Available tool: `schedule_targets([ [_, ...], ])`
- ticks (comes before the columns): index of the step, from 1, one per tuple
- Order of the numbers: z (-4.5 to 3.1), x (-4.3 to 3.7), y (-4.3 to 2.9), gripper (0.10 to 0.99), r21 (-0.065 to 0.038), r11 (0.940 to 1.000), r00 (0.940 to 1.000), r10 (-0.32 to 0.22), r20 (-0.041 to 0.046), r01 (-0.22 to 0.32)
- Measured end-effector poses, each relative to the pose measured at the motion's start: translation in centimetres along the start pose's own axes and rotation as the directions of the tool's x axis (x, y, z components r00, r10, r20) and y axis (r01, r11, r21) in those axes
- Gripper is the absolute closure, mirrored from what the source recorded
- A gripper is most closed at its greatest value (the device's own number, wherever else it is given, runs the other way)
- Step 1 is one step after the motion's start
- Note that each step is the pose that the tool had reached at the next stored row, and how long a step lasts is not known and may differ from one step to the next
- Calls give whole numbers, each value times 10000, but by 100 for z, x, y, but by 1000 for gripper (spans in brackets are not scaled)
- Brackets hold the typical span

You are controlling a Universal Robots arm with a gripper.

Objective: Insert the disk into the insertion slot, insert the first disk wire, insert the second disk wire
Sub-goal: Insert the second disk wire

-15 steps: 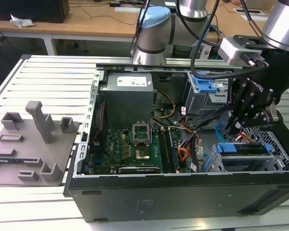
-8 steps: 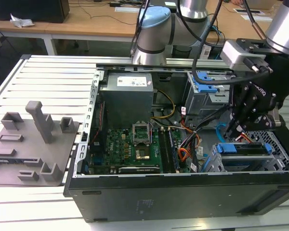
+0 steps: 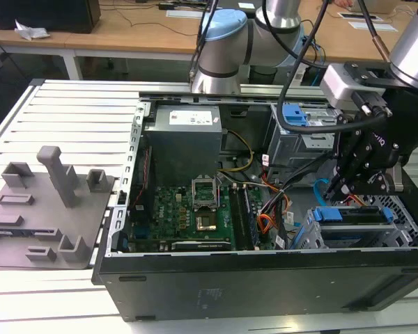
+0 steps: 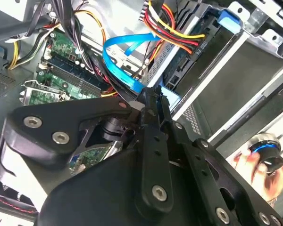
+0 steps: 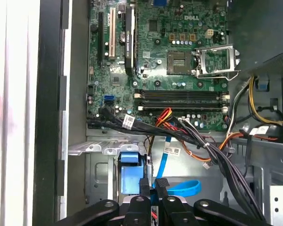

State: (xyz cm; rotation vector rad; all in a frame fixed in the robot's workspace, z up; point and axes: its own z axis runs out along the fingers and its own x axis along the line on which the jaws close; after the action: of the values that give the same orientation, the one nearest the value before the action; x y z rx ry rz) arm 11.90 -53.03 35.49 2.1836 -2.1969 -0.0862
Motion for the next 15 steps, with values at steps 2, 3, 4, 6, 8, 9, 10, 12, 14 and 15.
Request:
schedule_targets([
  [2,2,0,-36,925,-4,10000,10000,1,2,-1],
  [3,7,0,-90,925,-12,10000,10000,1,1,-1],
  [4,10,1,-125,925,-14,10000,10000,1,0,-1],
  [6,18,25,-169,925,-17,10000,10000,1,-2,-1],
  [8,28,56,-195,925,-17,10000,10000,1,-1,-1],
  [9,41,68,-209,925,-17,10000,10000,2,-1,-2],
  [10,47,72,-218,925,-17,10000,10000,2,0,-2],
  [12,54,76,-238,925,-17,10000,10000,1,0,-1],
  [14,60,82,-270,925,-16,10000,10000,1,-1,-1],
  [15,61,83,-278,925,-16,10000,10000,1,-1,-1],
])
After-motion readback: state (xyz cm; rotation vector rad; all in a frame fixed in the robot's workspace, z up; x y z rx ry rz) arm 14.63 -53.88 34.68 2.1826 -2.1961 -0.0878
